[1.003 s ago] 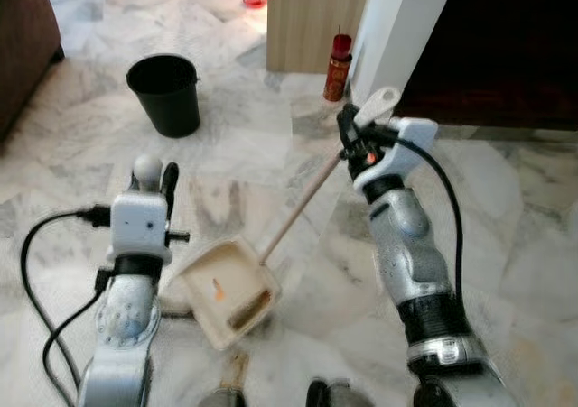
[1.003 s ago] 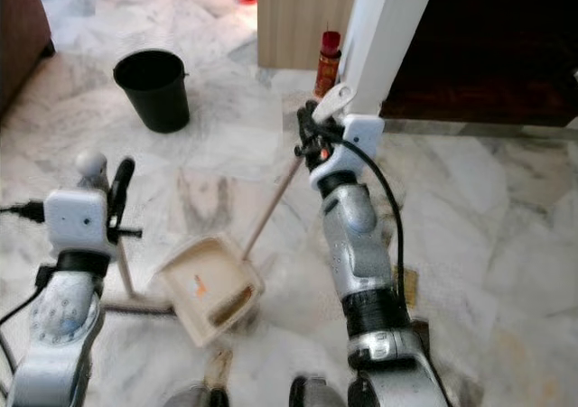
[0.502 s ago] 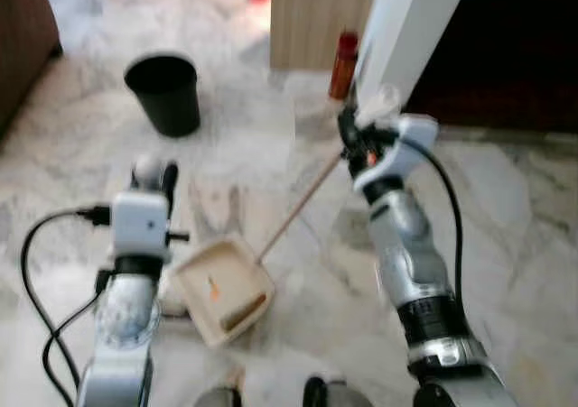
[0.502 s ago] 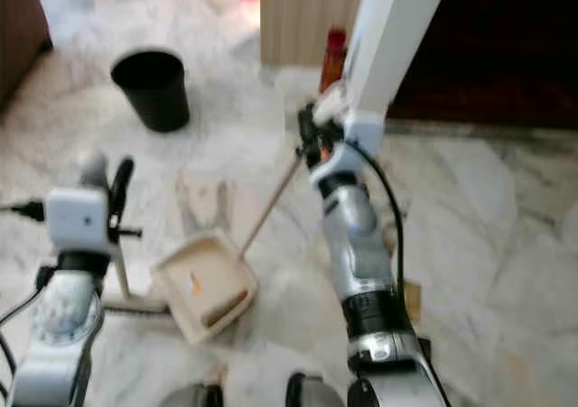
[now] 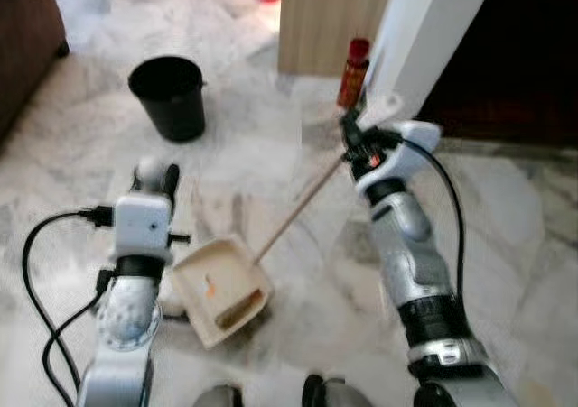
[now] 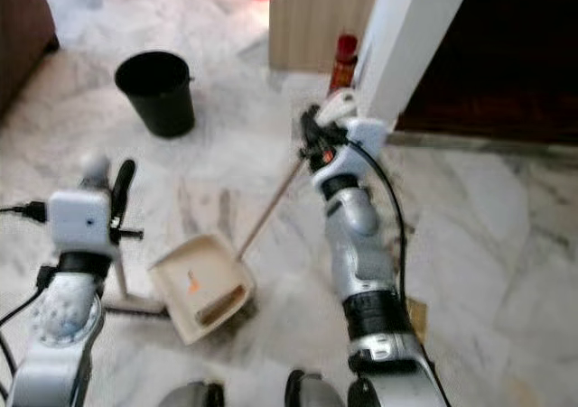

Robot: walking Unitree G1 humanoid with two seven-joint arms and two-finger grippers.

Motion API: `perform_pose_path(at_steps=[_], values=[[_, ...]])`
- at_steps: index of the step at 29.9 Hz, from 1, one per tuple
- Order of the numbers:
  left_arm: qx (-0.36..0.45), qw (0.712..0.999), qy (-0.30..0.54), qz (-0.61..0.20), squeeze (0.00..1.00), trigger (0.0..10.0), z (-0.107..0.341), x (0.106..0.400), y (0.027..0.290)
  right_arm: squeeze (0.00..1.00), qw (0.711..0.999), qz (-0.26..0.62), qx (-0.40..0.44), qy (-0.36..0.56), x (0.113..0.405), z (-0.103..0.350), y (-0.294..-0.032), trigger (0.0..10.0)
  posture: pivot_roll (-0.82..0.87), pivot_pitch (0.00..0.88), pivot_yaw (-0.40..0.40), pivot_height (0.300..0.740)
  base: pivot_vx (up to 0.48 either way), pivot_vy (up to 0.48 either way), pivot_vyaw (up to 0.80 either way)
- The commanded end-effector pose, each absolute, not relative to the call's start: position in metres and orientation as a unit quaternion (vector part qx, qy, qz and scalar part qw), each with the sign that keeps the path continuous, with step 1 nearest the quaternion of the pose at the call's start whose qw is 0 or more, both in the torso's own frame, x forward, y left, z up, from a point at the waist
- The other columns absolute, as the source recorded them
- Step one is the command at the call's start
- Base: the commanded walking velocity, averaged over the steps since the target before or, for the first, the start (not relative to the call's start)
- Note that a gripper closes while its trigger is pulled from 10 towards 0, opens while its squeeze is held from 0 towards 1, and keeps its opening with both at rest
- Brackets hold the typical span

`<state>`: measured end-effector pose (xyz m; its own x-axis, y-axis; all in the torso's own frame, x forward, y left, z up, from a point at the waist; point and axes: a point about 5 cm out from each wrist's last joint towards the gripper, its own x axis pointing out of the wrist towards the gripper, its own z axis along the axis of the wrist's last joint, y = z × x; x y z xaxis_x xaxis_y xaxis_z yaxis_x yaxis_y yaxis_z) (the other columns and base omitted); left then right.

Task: Sweep floor

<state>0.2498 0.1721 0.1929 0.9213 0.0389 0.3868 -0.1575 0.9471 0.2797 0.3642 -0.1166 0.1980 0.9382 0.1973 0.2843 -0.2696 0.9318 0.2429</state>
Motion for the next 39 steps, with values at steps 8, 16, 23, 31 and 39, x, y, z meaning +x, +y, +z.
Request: perform_pose_path(at_steps=[8,16,23,31,39], values=[[0.153,0.965,-0.209,0.050,0.00,10.0,0.198,0.244,0.172,0.00,0.968,0.136,0.145,-0.151,0.363,0.209,-0.108,10.0,0.05,0.229,-0.062,0.740,0.318,0.000,0.00],[0.155,0.965,-0.206,0.047,0.00,10.0,0.197,0.241,0.173,0.00,0.968,0.135,0.143,-0.154,0.362,0.208,-0.108,10.0,0.06,0.204,-0.057,0.740,0.318,0.000,0.00],[0.158,0.964,-0.208,0.046,0.00,10.0,0.198,0.239,0.172,0.00,0.967,0.138,0.147,-0.153,0.361,0.208,-0.106,10.0,0.06,0.193,-0.053,0.740,0.320,0.000,0.00],[0.167,0.967,-0.185,0.059,0.00,10.0,0.189,0.221,0.179,0.00,0.969,0.116,0.136,-0.168,0.362,0.212,-0.113,10.0,0.06,0.217,-0.057,0.740,0.320,0.000,0.00],[0.176,0.966,-0.159,0.103,0.00,10.0,0.181,0.200,0.192,0.00,0.972,0.096,0.125,-0.173,0.366,0.214,-0.123,10.0,0.07,0.242,-0.069,0.740,0.320,0.000,0.00]])
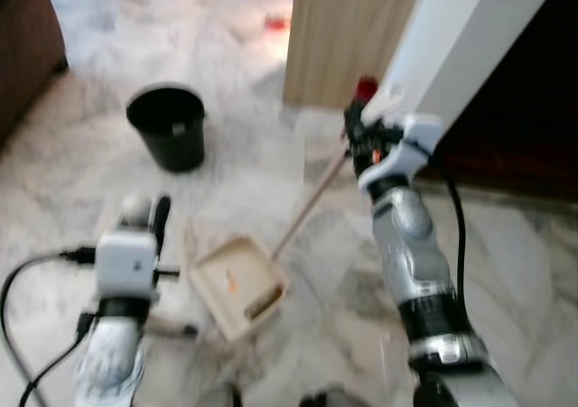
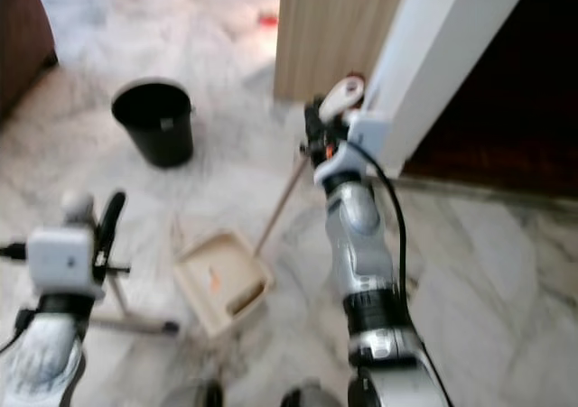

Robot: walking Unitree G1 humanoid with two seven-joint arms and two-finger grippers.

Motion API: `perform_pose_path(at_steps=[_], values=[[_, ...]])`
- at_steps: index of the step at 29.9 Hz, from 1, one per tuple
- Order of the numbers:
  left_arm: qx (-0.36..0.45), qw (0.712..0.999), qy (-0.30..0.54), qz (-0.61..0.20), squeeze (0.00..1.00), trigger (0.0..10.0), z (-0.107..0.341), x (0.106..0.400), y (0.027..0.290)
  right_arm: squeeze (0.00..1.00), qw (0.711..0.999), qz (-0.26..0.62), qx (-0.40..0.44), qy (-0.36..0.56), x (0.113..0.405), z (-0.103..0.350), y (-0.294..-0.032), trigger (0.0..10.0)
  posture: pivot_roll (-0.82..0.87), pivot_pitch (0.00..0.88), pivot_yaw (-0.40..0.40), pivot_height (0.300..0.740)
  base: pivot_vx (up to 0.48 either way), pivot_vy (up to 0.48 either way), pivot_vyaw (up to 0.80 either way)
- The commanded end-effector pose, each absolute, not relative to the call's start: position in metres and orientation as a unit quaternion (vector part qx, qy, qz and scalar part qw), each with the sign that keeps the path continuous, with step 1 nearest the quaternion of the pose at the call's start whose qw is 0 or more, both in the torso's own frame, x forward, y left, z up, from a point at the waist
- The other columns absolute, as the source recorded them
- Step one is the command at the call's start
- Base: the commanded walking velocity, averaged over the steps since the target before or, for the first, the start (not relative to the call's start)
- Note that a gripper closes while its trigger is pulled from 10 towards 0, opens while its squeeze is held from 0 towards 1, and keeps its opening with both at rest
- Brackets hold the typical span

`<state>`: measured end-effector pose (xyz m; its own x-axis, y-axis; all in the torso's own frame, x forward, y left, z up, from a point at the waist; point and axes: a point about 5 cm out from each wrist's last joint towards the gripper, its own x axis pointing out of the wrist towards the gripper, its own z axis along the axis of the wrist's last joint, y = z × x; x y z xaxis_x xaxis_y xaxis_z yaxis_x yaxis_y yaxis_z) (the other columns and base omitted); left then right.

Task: Sweep floor

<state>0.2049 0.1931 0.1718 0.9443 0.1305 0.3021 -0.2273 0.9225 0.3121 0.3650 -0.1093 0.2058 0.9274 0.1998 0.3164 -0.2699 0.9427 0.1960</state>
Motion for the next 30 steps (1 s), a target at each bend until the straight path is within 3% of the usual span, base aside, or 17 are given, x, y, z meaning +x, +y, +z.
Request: perform_pose_path(at_steps=[1,6,30], values=[[0.178,0.965,-0.159,0.111,0.00,10.0,0.1818,0.1986,0.1939,0.00,0.972,0.095,0.124,-0.173,0.3667,0.2147,-0.1235,10.0,0.07,0.242,-0.069,0.740,0.322,0.000,0.00],[0.181,0.959,-0.164,0.144,0.00,10.0,0.1875,0.1936,0.2027,0.00,0.974,0.086,0.119,-0.175,0.3684,0.2150,-0.1257,10.0,0.07,0.245,-0.071,0.740,0.321,0.000,0.00],[0.180,0.960,-0.160,0.141,0.00,10.0,0.1867,0.1944,0.1980,0.00,0.971,0.103,0.134,-0.172,0.3673,0.2120,-0.1172,10.0,0.08,0.222,-0.063,0.740,0.320,0.000,0.00]])
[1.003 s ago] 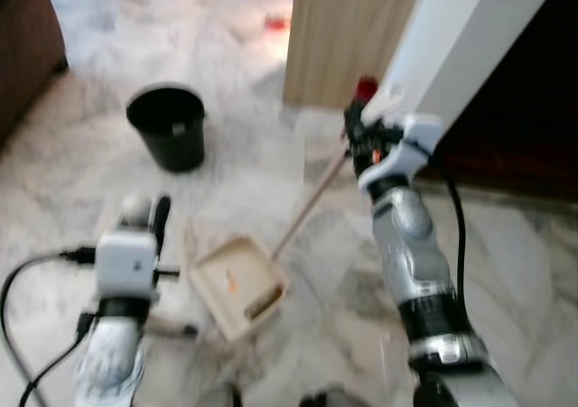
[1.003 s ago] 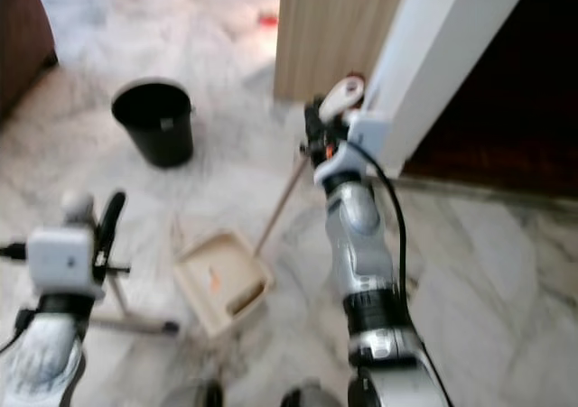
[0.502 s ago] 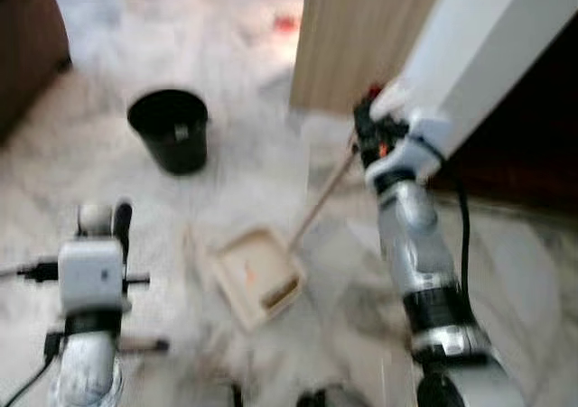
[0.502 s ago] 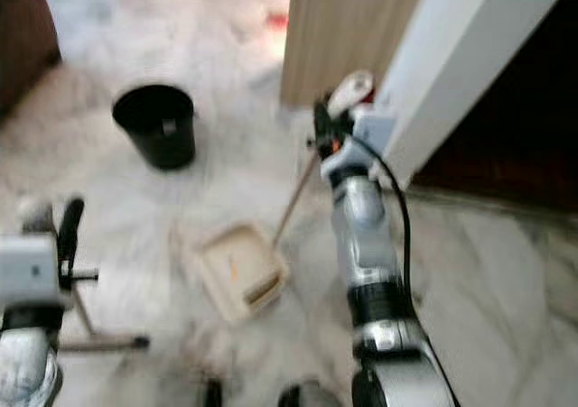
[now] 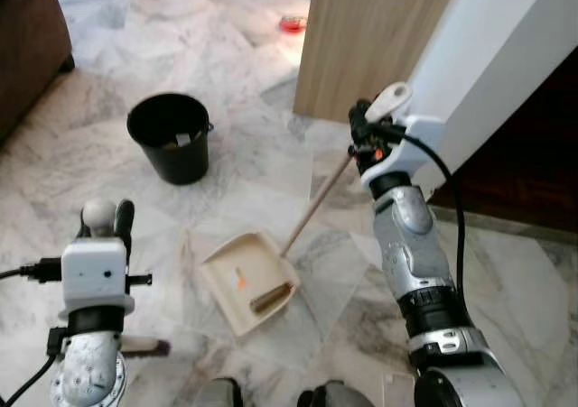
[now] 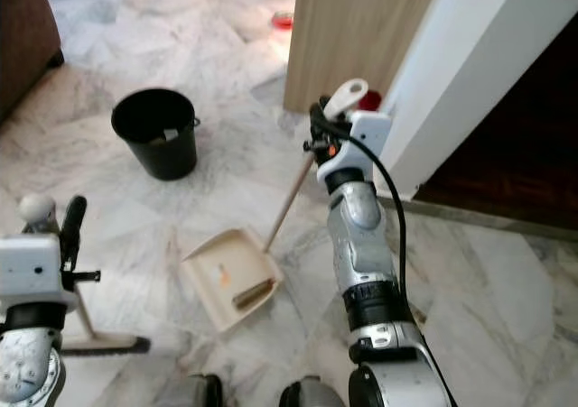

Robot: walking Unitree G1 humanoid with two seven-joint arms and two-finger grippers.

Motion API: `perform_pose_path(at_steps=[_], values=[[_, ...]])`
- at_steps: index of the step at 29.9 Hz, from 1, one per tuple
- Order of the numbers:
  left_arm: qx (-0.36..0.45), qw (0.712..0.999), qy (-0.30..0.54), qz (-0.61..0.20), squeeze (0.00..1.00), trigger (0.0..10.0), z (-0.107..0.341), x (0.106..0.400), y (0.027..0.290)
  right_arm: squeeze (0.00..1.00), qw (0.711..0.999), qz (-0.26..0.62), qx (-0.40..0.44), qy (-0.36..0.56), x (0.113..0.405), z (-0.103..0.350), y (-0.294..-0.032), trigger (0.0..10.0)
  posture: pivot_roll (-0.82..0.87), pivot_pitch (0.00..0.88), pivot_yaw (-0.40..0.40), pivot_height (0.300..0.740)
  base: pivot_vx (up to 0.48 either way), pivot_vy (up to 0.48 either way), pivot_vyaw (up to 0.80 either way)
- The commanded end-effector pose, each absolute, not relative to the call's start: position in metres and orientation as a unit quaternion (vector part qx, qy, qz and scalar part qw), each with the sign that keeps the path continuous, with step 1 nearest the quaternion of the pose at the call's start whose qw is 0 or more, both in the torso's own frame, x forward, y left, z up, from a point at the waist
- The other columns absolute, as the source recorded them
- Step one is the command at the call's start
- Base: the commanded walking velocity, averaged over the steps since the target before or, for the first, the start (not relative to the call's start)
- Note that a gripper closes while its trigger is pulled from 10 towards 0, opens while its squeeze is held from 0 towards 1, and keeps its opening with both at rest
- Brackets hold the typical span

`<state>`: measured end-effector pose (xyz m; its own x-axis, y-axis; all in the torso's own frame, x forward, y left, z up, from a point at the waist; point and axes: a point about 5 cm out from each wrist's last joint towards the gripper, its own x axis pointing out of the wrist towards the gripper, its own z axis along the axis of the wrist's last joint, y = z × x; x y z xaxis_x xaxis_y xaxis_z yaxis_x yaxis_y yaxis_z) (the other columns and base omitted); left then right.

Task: Sweep floor

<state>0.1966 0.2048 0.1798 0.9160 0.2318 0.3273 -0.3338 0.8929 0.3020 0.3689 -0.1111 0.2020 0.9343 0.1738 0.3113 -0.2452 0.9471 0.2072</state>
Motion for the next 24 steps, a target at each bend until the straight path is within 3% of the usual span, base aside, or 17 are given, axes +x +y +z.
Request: perform_pose_path(at_steps=[1,21,24], values=[[0.179,0.961,-0.160,0.140,0.00,10.0,0.1865,0.1941,0.1976,0.00,0.970,0.105,0.132,-0.172,0.3669,0.2119,-0.1167,10.0,0.08,0.217,-0.062,0.740,0.319,0.000,0.00],[0.179,0.961,-0.162,0.135,0.00,10.0,0.1863,0.1953,0.1956,0.00,0.970,0.120,0.121,-0.174,0.3646,0.2119,-0.1130,10.0,0.08,0.213,-0.064,0.740,0.320,0.000,0.00],[0.180,0.961,-0.162,0.135,0.00,10.0,0.1865,0.1962,0.1956,0.00,0.969,0.124,0.116,-0.178,0.3643,0.2134,-0.1116,10.0,0.08,0.223,-0.065,0.740,0.321,0.000,0.57]])
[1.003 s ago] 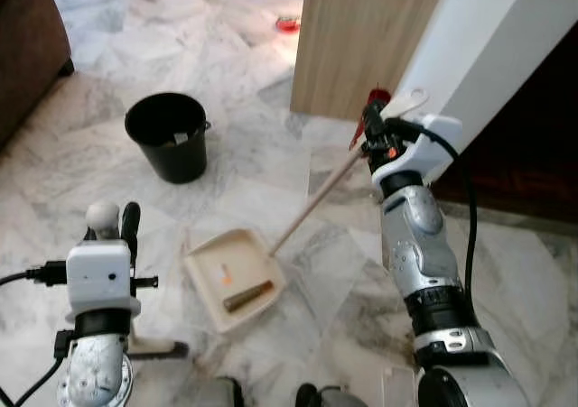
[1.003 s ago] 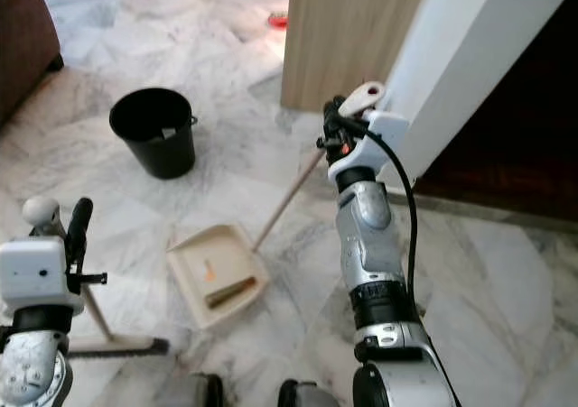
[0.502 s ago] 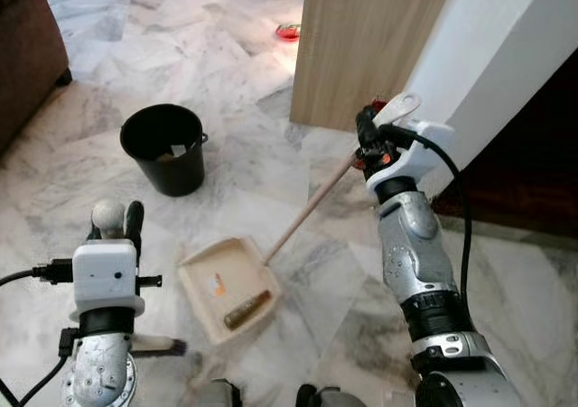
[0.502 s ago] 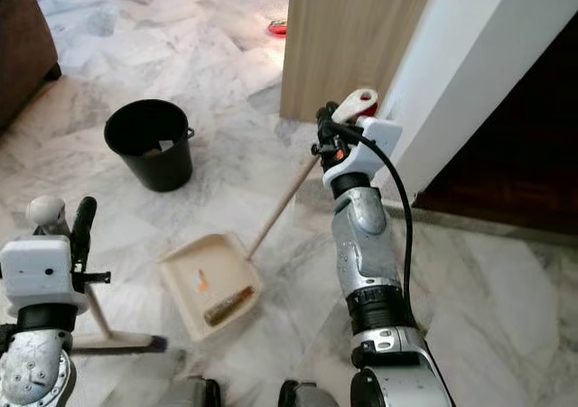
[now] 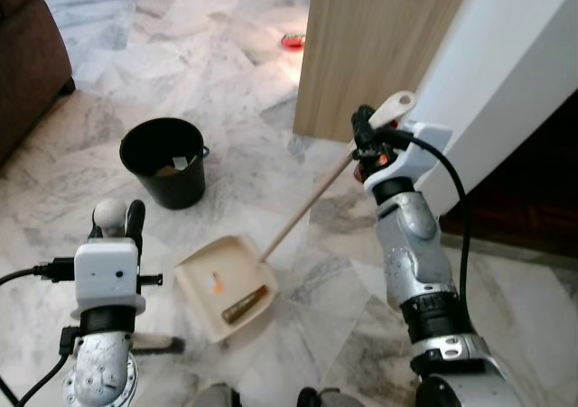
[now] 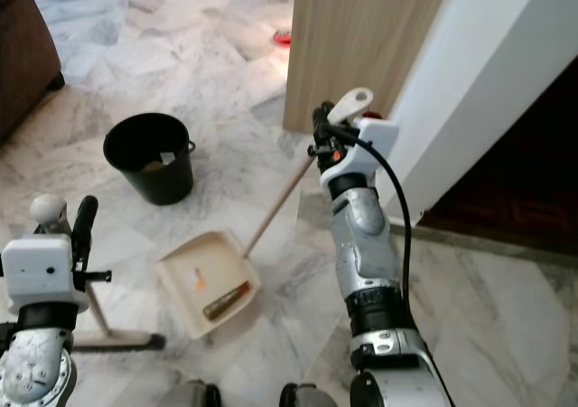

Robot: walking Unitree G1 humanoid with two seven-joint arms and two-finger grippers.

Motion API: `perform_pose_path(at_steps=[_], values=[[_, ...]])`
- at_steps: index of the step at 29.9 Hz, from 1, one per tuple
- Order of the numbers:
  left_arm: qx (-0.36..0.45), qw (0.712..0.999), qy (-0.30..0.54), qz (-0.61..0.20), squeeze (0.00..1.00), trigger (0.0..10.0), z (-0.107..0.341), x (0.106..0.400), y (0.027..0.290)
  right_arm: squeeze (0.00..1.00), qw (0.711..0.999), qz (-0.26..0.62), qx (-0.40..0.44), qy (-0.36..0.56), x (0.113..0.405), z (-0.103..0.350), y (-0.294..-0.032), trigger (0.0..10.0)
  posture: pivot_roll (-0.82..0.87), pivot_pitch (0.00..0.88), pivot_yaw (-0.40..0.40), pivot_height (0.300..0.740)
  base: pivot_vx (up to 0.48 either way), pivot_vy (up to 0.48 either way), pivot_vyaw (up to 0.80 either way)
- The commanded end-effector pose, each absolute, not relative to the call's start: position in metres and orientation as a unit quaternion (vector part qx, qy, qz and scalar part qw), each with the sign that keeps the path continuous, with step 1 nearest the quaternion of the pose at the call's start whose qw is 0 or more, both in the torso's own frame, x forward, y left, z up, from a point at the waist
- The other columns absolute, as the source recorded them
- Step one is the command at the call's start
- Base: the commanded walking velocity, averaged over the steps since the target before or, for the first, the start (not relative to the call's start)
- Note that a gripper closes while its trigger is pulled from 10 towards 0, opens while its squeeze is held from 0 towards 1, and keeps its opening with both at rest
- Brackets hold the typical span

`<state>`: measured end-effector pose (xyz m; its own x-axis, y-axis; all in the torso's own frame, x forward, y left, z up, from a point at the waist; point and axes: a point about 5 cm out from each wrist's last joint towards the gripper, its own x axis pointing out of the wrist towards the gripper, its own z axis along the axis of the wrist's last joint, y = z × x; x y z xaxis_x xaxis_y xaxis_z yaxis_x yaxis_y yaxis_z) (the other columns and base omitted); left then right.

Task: Sweep floor

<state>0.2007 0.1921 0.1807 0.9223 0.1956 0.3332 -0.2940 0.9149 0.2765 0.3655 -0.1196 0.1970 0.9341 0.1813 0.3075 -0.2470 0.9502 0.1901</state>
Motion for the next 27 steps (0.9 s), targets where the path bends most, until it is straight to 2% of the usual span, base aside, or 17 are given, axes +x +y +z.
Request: perform_pose_path(at_steps=[1,4,27], values=[[0.180,0.961,-0.162,0.136,0.00,10.0,0.1867,0.1971,0.1955,0.00,0.969,0.128,0.117,-0.178,0.3645,0.2138,-0.1104,10.0,0.08,0.229,-0.066,0.740,0.322,0.000,0.80],[0.179,0.961,-0.163,0.136,0.00,10.0,0.1868,0.1978,0.1955,0.00,0.968,0.128,0.121,-0.177,0.3646,0.2137,-0.1103,10.0,0.08,0.232,-0.066,0.740,0.321,0.000,0.68],[0.183,0.959,-0.164,0.139,0.00,10.0,0.1876,0.1999,0.1983,0.00,0.967,0.130,0.136,-0.171,0.3656,0.2124,-0.1094,10.0,0.08,0.246,-0.063,0.740,0.320,0.000,0.00]])
